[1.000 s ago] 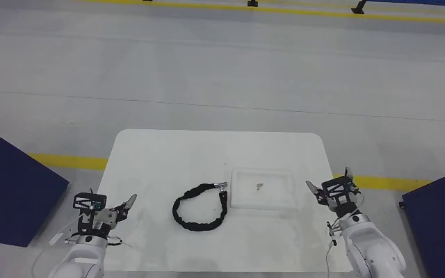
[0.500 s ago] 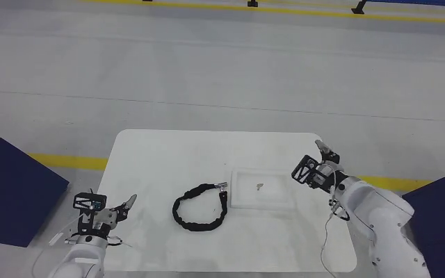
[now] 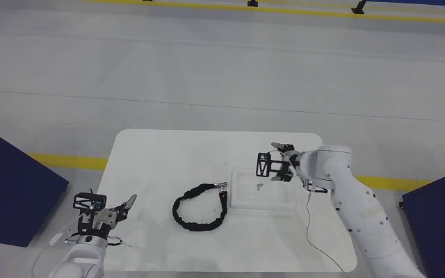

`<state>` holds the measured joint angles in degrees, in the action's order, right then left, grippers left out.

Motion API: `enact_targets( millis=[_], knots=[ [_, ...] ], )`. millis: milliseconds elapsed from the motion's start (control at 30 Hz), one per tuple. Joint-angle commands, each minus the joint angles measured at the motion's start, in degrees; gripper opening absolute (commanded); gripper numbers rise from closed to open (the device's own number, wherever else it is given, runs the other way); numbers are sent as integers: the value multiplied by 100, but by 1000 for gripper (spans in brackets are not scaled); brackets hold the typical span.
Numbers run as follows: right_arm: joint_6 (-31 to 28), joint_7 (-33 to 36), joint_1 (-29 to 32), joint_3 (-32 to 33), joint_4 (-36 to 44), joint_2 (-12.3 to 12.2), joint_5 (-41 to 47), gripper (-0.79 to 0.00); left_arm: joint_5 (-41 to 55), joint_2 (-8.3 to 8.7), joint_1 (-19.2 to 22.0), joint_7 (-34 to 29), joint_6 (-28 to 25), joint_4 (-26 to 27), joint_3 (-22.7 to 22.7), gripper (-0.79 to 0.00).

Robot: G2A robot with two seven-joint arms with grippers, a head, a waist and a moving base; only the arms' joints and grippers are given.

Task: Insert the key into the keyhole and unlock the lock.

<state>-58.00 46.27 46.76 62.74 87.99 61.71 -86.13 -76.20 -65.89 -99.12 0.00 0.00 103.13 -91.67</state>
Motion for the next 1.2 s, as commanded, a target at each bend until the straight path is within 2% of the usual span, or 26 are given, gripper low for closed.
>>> enact_targets(
  millis=[0,267,300,333,367,567,633,700,767,800,1167],
  knots=[
    [0,2,-340,-434,-425,10,81,0,0,0,0,0,0,0,0,0],
    [0,1,-1183,-1782,-1643,166,495,0,0,0,0,0,0,0,0,0],
    [3,4,-1246,-1881,-1754,190,518,-18,0,0,0,0,0,0,0,0],
    [0,1,-1289,-1997,-1845,214,527,-123,0,0,0,0,0,0,0,0],
    [0,1,-1335,-2085,-1924,236,555,-151,0,0,0,0,0,0,0,0],
    [0,-3,-1468,-2385,-2325,350,701,-129,0,0,0,0,0,0,0,0],
    [0,-33,-1494,-2454,-2433,386,724,-148,0,0,0,0,0,0,0,0],
    [18,-89,-1509,-2518,-2521,421,711,-249,0,0,0,0,0,0,0,0],
    [72,-162,-1513,-2587,-2596,457,661,-308,0,0,0,0,0,0,0,0],
    [85,-194,-1514,-2631,-2624,474,610,-394,0,0,0,0,0,0,0,0],
    [265,-708,-1586,-2929,-3130,675,358,-456,0,0,0,0,0,0,0,0]
  ],
)
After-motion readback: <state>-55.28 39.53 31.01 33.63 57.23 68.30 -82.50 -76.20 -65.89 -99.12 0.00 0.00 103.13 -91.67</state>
